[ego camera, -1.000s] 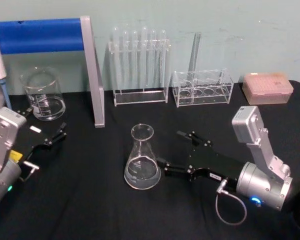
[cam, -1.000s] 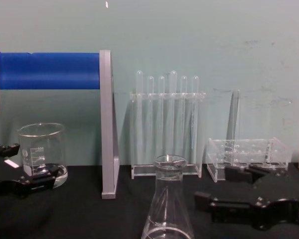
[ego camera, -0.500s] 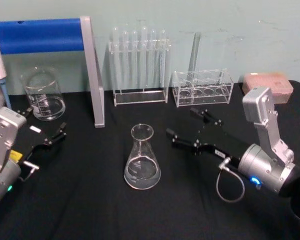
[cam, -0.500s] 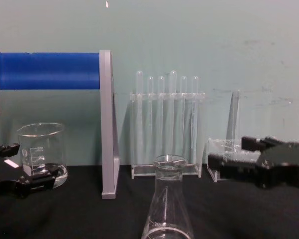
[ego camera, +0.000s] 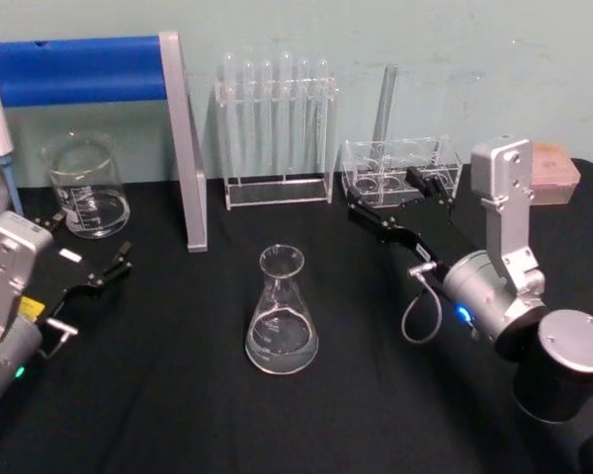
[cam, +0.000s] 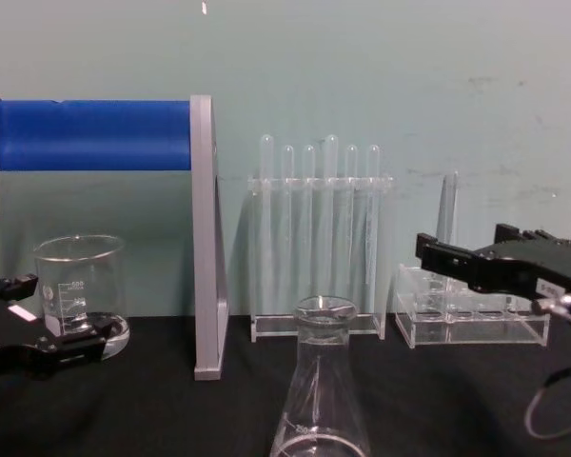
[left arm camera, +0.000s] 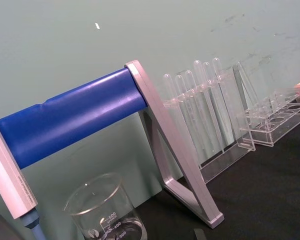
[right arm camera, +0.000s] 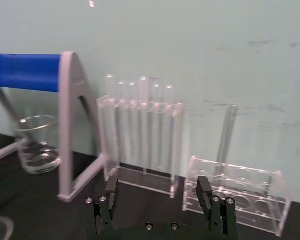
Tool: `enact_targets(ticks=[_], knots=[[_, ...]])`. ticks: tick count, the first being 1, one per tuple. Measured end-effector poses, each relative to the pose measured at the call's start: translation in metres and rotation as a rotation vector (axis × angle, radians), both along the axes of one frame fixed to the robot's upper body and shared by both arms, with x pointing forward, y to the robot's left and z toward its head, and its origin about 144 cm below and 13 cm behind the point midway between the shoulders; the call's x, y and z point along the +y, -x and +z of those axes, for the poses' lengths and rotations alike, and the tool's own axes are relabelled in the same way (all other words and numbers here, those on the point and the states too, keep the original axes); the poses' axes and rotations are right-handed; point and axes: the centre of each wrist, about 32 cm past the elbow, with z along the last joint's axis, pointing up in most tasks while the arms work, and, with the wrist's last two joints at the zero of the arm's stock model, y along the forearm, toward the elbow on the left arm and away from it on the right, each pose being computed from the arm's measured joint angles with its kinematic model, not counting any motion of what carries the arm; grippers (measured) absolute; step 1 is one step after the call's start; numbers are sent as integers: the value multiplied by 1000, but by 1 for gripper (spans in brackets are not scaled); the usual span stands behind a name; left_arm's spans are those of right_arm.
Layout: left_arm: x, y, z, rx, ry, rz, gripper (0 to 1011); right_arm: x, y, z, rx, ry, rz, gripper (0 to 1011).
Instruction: Grasp the erlenmeyer flask with one hand, shake it three times, then place it back.
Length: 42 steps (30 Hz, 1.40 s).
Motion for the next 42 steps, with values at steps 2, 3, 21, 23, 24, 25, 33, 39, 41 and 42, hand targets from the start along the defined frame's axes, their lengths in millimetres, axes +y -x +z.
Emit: enact_targets(ticks=[2,3,21,23,24,25,33,39,41,42], knots=[[0,0,0,0,0,0,1001,4,-3,-3,-5,9,-34,1000],[0,0,0,0,0,0,1001,6,-5,-5,-8,18,-49,1000],[0,0,0,0,0,0,1001,24,-20,-43,-45,241,-208,1000],[0,0,0,0,0,0,1001,25,-20,-47,-48,266,-213,1000],[0,0,0,0,0,0,1001,25,-21,-48,-47,275,-214,1000],[0,0,0,0,0,0,1001,25,-21,-49,-48,281,-215,1000],[0,0,0,0,0,0,1001,24,-21,-53,-52,316,-215,1000],[0,0,0,0,0,0,1001,24,-21,-53,-51,325,-209,1000],[0,0,0,0,0,0,1001,24,-21,-53,-51,325,-208,1000],[0,0,0,0,0,0,1001,24,-21,-54,-51,325,-208,1000]])
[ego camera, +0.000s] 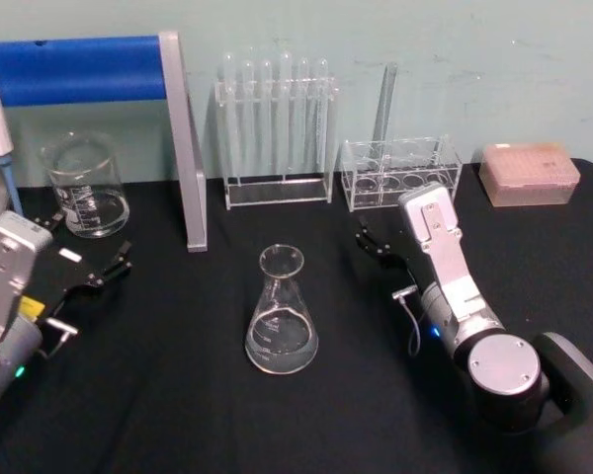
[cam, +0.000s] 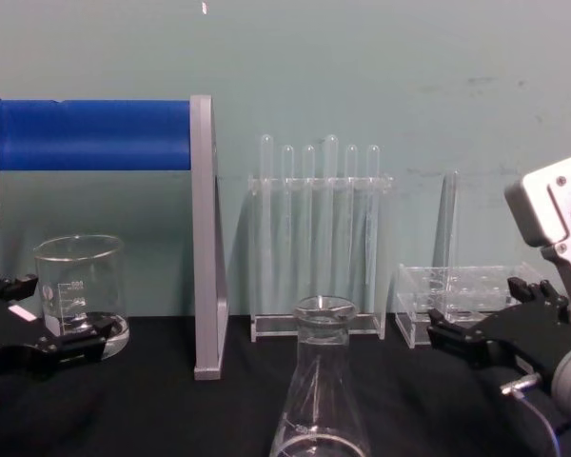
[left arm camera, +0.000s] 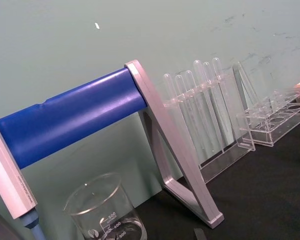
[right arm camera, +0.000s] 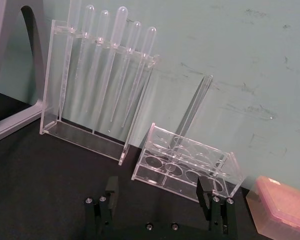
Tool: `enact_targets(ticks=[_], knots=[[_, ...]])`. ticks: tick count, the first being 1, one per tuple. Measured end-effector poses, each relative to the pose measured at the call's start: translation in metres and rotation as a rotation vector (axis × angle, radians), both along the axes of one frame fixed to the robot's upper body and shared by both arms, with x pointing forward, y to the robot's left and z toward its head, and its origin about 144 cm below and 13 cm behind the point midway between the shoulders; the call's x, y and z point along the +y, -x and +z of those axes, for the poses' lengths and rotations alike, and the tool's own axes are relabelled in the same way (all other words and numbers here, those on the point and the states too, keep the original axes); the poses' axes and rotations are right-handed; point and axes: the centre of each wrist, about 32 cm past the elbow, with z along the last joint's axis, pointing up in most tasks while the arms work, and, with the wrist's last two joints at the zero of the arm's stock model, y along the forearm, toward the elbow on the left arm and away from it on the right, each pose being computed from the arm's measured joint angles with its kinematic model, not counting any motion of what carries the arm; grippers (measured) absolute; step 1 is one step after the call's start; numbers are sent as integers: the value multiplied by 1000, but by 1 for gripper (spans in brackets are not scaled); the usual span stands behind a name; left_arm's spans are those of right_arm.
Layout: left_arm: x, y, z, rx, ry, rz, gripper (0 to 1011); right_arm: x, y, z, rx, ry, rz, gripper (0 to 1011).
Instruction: Grasp the erlenmeyer flask with one hand, shake it three times, then place it back.
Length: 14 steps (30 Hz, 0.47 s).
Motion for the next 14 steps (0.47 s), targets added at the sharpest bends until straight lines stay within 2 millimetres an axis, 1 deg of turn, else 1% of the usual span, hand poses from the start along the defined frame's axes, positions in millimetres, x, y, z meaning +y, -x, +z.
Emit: enact_targets(ticks=[14], knots=[[0,0,0,0,0,0,1001,0,0,0,2,0,1,1000]])
